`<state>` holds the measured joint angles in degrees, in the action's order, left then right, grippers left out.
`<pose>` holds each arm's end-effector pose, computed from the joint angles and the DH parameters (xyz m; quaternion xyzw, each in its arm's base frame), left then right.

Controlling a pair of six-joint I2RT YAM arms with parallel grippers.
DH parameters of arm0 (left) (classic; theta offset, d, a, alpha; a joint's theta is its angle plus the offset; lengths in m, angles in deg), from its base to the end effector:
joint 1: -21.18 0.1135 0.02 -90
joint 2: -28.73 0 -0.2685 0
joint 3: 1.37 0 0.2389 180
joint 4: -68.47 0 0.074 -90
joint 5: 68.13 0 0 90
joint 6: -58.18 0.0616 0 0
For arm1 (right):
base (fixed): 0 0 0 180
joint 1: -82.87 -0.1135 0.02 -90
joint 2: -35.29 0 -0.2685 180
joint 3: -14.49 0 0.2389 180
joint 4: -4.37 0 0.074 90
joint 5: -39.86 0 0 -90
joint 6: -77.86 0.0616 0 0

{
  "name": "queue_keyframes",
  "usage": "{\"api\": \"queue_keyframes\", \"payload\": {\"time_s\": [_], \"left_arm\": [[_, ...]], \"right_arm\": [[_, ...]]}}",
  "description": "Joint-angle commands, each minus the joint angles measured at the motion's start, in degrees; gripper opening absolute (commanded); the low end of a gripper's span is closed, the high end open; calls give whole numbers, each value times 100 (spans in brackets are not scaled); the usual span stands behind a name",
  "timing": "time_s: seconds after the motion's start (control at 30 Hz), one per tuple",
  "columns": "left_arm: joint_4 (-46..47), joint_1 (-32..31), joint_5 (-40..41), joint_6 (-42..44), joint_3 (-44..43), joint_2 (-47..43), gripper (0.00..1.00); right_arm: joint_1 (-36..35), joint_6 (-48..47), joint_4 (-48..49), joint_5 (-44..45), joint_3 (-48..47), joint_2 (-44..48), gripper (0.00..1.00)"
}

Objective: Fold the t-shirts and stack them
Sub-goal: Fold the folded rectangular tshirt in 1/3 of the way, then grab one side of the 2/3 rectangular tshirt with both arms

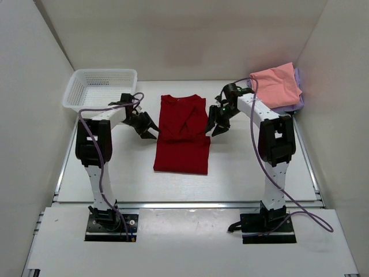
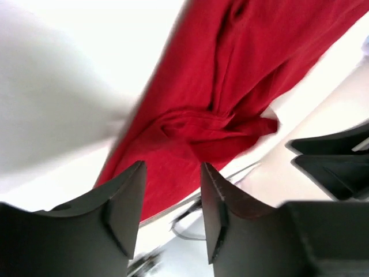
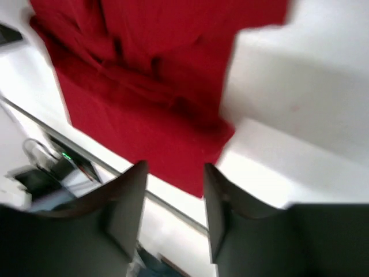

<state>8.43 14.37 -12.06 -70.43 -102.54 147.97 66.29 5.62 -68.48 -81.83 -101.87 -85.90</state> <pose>0.3971 -0.0821 0.1513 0.2316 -0.9232 0.3060 0.0207 0.3972 0.1520 0.1996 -0.0194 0.9567 0.2898 0.0185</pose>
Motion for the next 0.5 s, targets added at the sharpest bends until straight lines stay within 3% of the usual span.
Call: {"api": "queue_keyframes", "payload": {"time_s": [0.0, 0.13, 0.3, 0.47], "left_arm": [[2011, 258, -631, -1496, 933, -839, 54], [3231, 268, -799, -2256, 1964, -1297, 62], [2669, 163, -553, -1616, 2737, -1937, 63], [2099, 48, 340, -1089, 3529, -2808, 64]], "right_arm": [[304, 779, 1098, -434, 555, 578, 43], [419, 1238, 2093, -646, 1706, 1184, 53], [200, 1099, 2165, -173, 2693, 1931, 57], [-415, 1343, 2393, 284, 3773, 2414, 64]]}}
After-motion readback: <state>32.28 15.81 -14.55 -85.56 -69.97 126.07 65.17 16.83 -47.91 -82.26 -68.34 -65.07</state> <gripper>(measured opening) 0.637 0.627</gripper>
